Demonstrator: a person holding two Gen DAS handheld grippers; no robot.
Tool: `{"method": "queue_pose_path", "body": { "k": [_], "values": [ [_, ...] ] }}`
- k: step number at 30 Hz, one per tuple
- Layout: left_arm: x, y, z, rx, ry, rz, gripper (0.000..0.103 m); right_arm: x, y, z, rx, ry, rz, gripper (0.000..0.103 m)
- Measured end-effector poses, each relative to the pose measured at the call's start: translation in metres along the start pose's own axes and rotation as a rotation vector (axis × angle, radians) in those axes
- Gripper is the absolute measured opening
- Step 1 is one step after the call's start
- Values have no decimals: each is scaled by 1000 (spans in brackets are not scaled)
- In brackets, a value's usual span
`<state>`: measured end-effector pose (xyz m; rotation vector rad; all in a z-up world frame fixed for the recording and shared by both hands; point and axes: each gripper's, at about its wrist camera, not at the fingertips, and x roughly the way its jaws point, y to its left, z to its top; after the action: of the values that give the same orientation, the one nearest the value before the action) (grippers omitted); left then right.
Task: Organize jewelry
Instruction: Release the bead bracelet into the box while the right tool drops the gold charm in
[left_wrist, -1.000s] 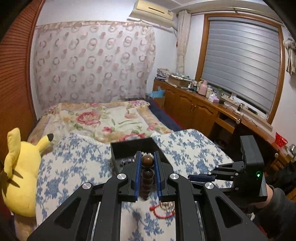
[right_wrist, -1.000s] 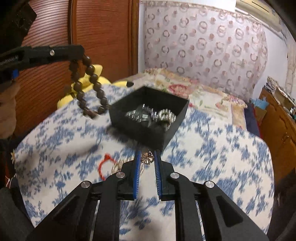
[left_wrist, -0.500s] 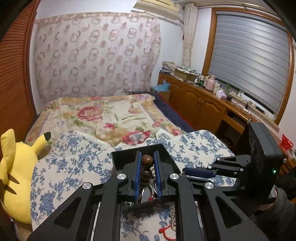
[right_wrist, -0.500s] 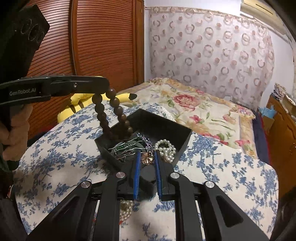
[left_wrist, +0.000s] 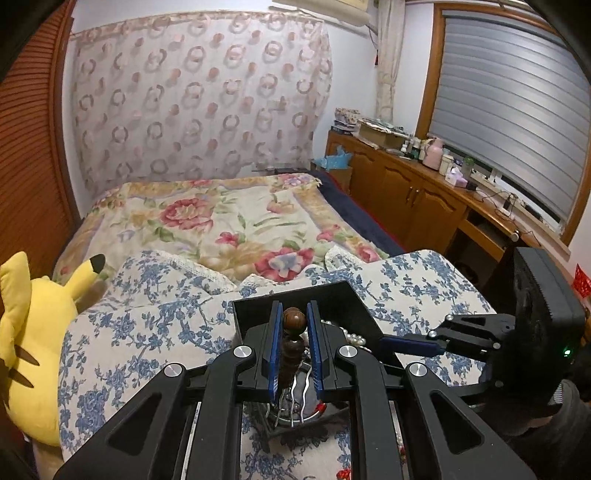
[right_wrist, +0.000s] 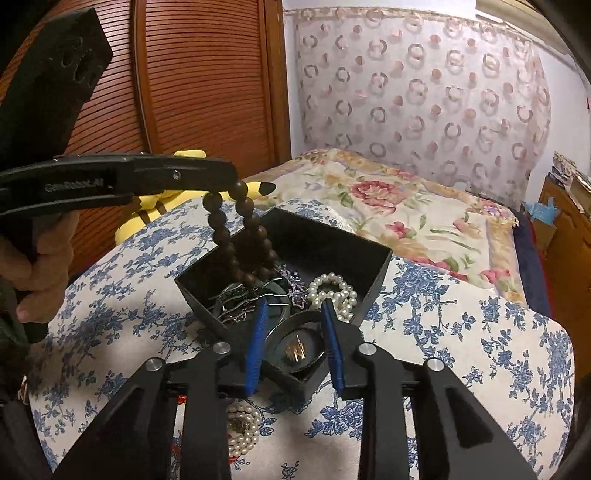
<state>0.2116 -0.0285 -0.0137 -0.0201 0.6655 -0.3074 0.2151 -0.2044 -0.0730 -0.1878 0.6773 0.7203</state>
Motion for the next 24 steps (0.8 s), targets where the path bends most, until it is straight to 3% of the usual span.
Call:
{"method": "queue_pose_path", "body": {
  "k": [15,17,24],
  "values": [
    [20,10,10,-4,23,18,13,-19,-11,1,29,-26,-34,32],
    [20,10,11,-5,22,14,23,-23,-12,0,33,-25,-44,32],
    [9,11,3,-9,9,9,37,-33,0,-17,17,5,-40,32]
  ]
}}
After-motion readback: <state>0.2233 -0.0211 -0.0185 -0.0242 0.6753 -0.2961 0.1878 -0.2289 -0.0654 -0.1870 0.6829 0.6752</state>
